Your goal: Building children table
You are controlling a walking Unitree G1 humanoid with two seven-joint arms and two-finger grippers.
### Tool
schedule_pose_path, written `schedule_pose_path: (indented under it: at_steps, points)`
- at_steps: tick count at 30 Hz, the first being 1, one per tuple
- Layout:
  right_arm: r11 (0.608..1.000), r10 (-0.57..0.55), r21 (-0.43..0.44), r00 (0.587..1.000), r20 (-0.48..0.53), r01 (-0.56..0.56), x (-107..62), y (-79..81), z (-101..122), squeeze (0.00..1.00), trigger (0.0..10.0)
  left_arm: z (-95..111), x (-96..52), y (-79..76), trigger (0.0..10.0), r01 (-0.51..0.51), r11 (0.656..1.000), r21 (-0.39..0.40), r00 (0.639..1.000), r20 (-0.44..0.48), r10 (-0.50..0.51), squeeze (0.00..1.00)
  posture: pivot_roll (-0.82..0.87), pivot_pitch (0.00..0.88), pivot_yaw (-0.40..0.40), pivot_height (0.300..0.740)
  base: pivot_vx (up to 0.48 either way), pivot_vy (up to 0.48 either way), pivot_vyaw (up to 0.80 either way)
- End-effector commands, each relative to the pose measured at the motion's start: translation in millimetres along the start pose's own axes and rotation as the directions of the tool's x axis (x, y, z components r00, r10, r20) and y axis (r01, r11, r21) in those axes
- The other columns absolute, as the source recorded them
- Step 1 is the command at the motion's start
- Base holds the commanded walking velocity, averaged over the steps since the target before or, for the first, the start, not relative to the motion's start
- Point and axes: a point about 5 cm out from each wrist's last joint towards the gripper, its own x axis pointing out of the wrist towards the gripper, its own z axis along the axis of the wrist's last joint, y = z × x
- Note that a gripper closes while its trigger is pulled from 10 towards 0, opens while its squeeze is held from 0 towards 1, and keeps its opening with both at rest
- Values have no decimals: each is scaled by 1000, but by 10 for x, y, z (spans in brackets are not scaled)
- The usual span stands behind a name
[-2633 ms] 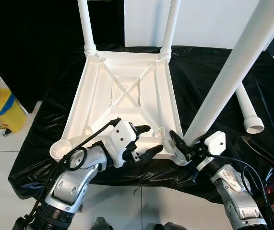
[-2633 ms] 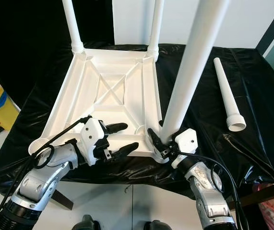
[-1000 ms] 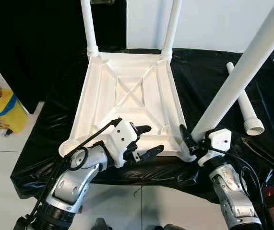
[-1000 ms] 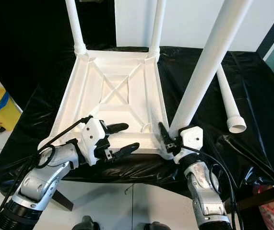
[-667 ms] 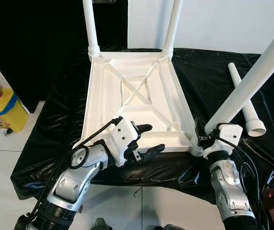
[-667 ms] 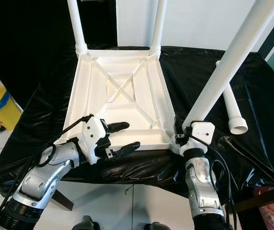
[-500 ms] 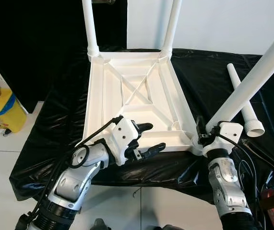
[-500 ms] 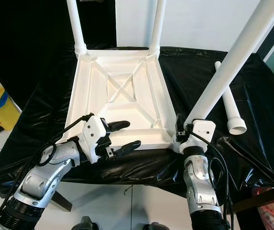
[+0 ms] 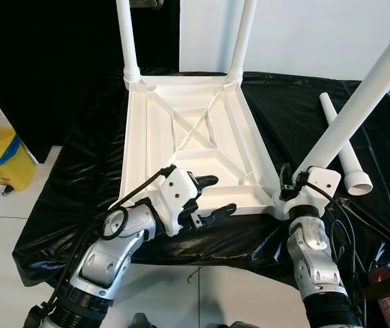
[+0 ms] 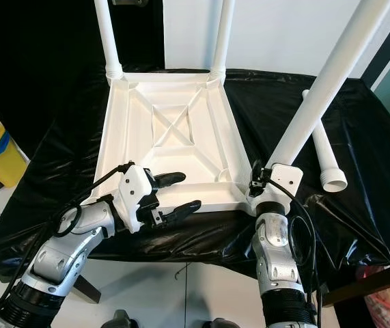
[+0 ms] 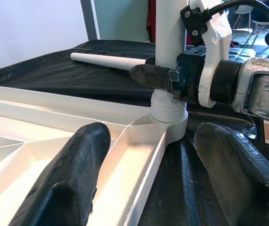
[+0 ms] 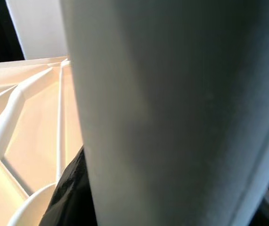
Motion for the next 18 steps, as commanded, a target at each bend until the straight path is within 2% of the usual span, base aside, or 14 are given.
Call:
schedule_pose_path:
  at_steps: [1,10,18]
  points:
    - [995,-93,-41,986,-139,88,-97,-193,-287,0,10000,13,13,26,10000,-20,1000,13,1000,7,20,0,23,69,-74,740,0,0,0]
    - [991,-134,-34,983,-122,131,-97,-236,-271,0,10000,15,8,24,10000,-22,1000,17,1000,8,22,0,31,58,-73,740,0,0,0]
    - [993,-118,-22,988,-100,116,-109,-221,-240,0,10000,15,5,12,10000,-16,1000,18,1000,8,16,0,29,56,-72,740,0,0,0]
